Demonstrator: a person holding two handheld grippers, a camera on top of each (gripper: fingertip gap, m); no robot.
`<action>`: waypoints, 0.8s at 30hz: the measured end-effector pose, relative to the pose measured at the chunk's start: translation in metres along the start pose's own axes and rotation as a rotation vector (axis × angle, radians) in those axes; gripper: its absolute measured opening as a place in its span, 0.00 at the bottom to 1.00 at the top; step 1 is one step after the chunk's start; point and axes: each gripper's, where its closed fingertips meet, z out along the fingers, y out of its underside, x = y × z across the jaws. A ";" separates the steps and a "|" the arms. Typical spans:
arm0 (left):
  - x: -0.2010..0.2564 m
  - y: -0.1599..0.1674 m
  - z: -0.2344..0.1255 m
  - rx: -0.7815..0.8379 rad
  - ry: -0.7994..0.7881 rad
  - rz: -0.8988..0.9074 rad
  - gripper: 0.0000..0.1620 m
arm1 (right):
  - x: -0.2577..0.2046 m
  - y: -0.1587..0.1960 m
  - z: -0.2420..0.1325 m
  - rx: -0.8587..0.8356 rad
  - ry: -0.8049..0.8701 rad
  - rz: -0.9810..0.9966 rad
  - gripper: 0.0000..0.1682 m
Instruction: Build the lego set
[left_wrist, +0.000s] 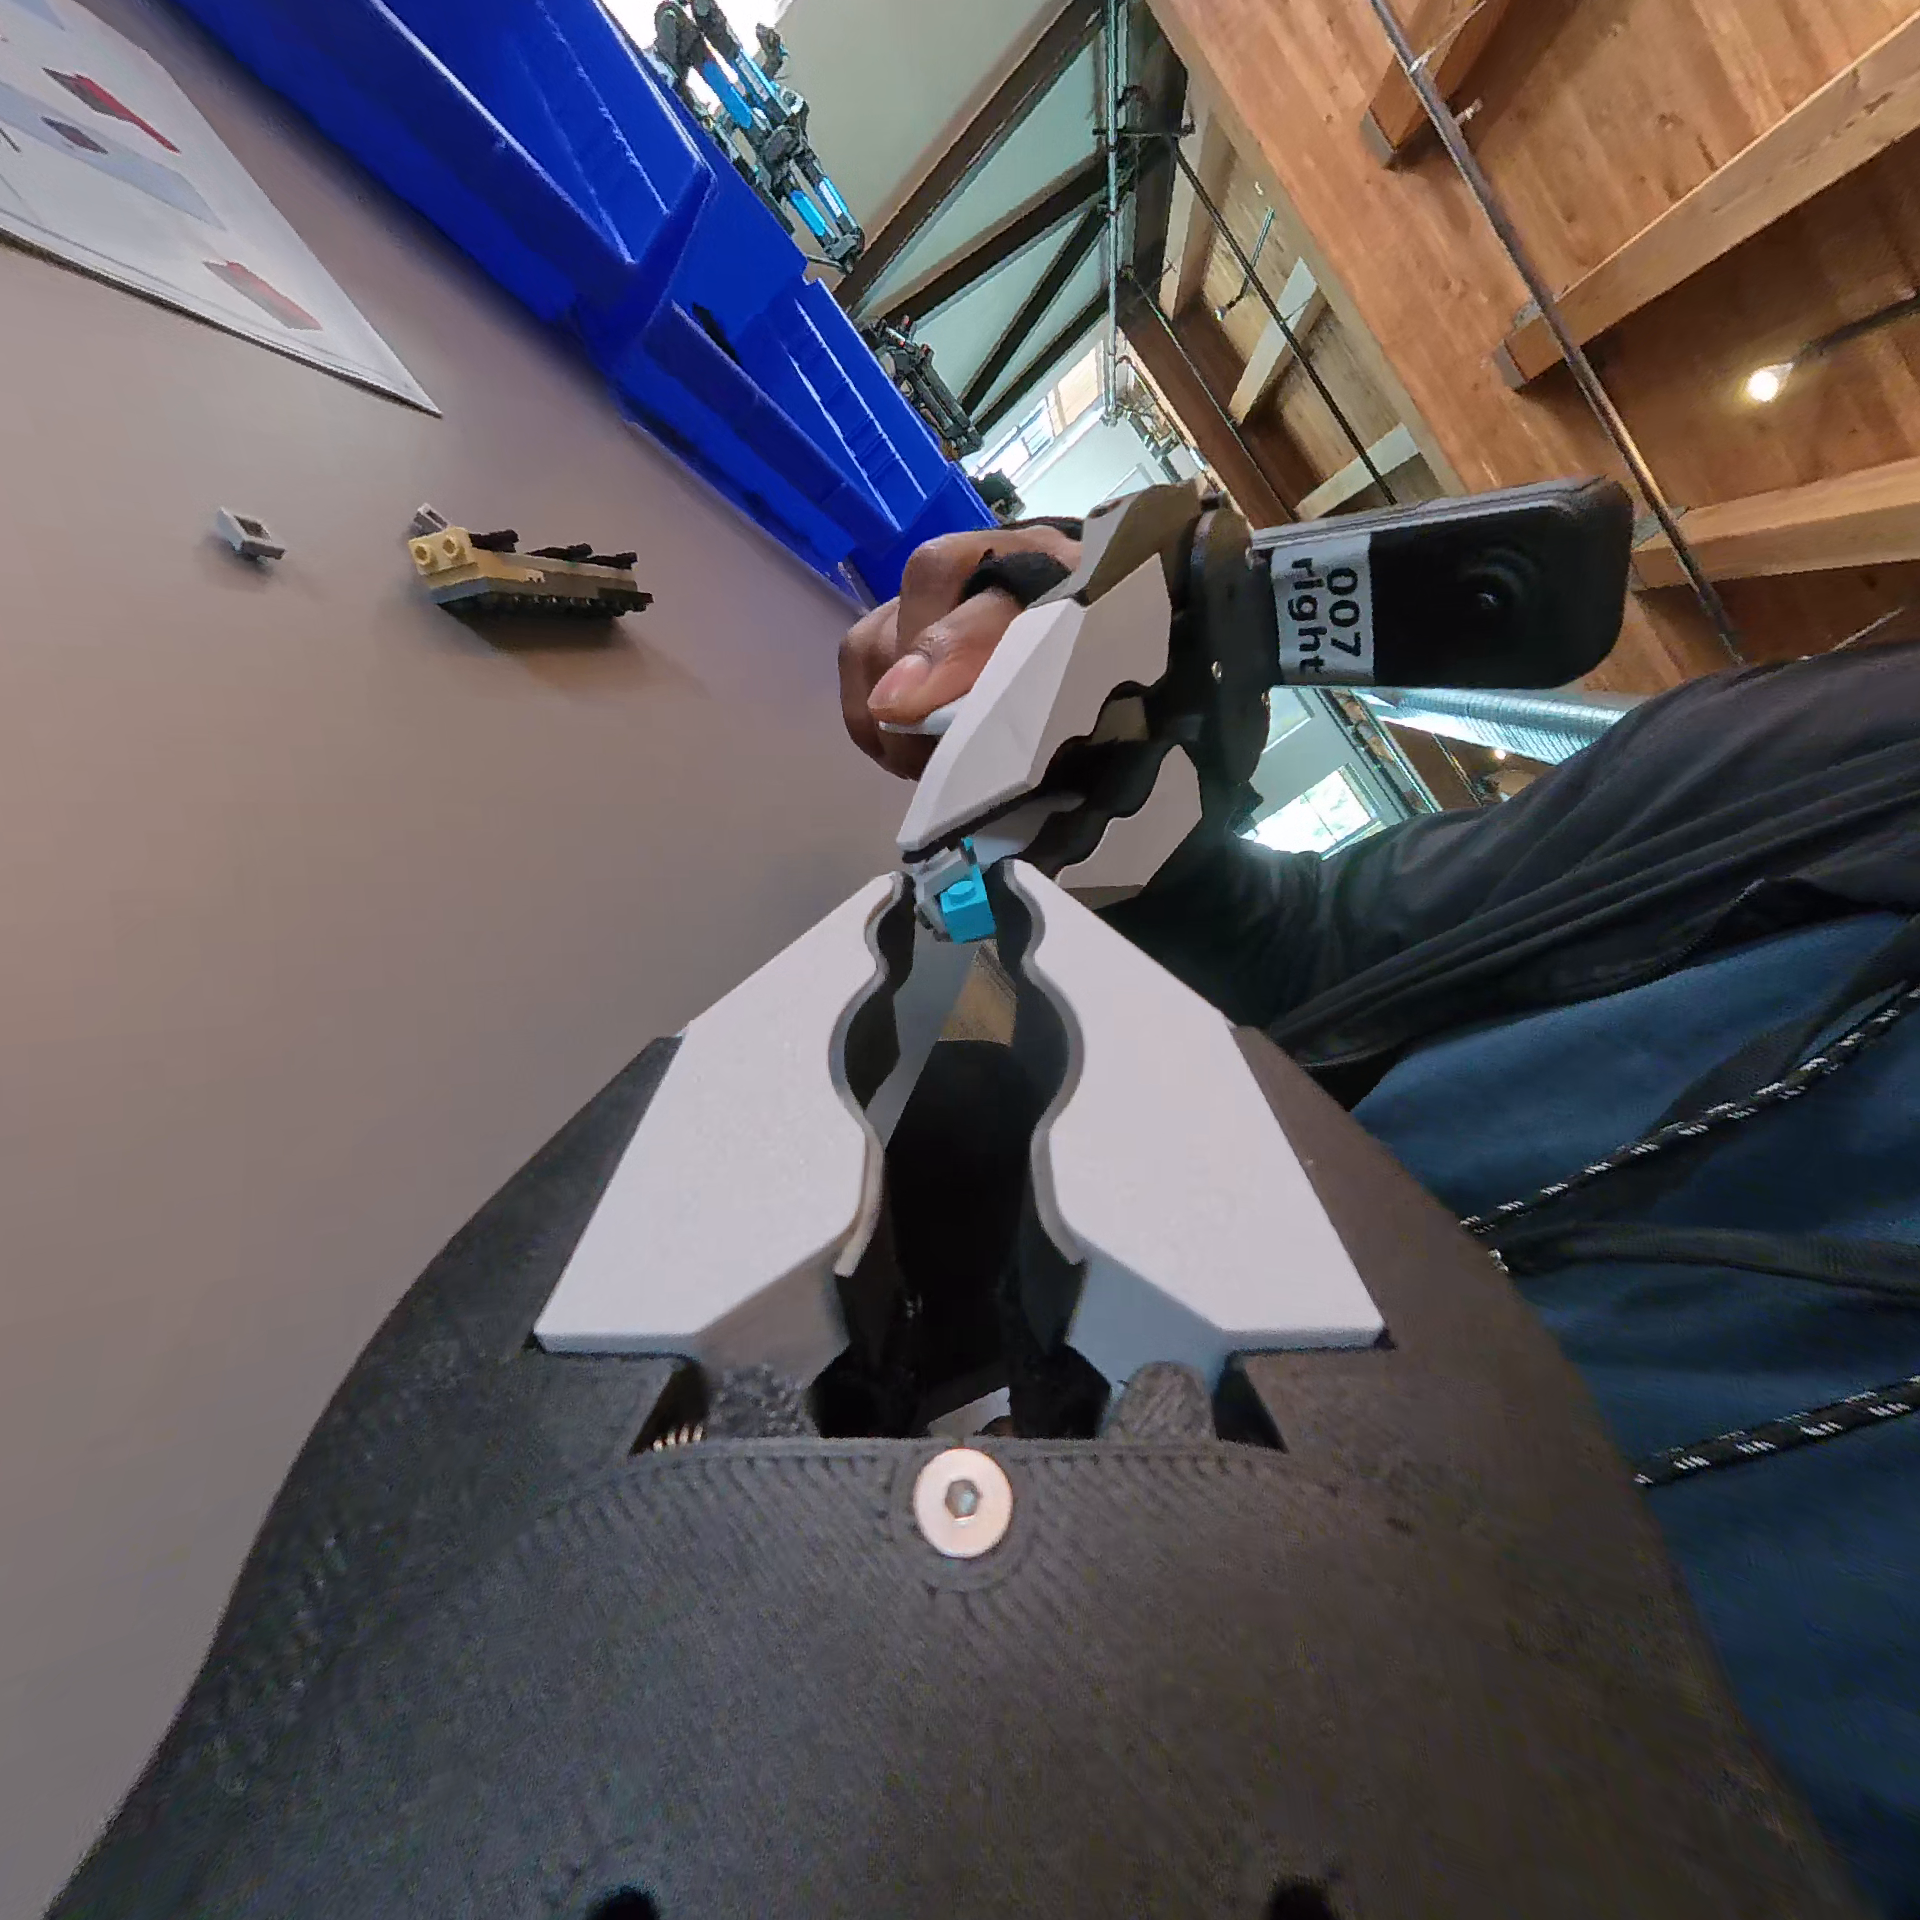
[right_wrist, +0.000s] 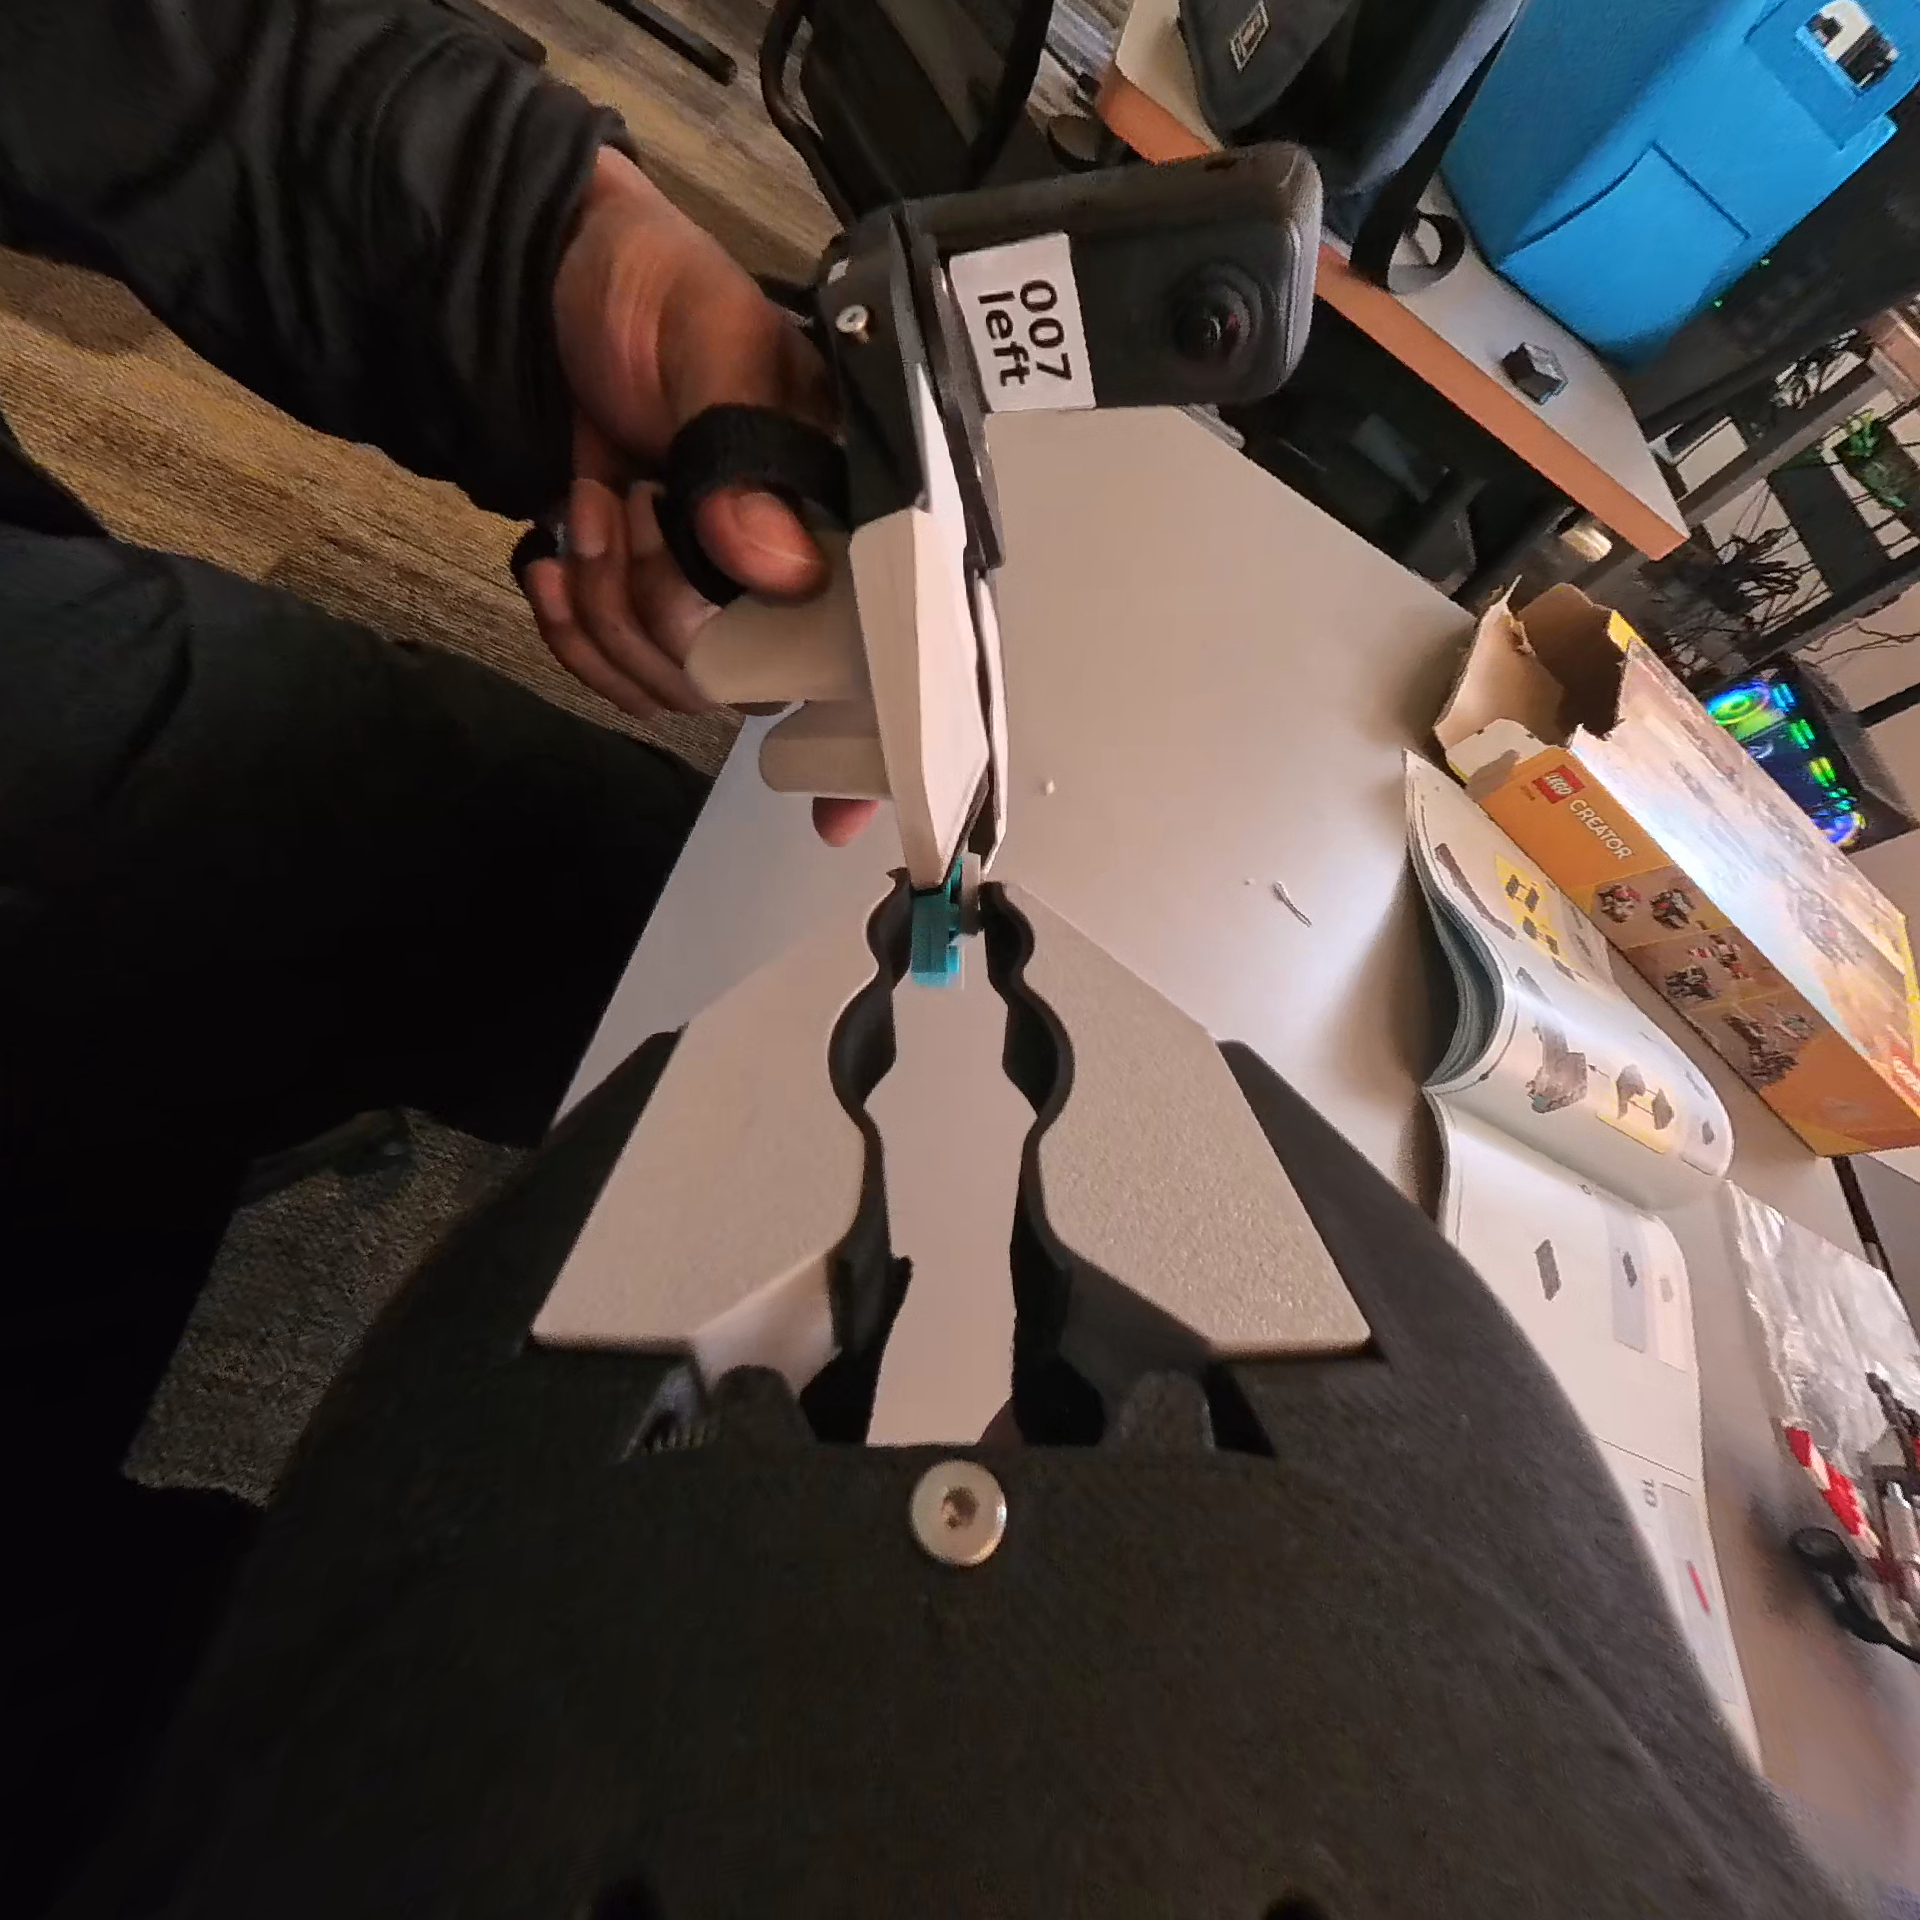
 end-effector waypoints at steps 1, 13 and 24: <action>0.001 0.000 0.000 0.000 0.001 0.004 0.09 | 0.000 -0.001 0.000 0.005 -0.001 0.002 0.08; -0.001 -0.004 -0.006 0.095 -0.008 -0.158 0.10 | 0.011 0.000 0.000 -0.012 0.098 0.011 0.08; 0.001 -0.012 0.002 0.226 0.049 -0.256 0.10 | 0.021 -0.001 -0.008 -0.031 0.282 -0.123 0.08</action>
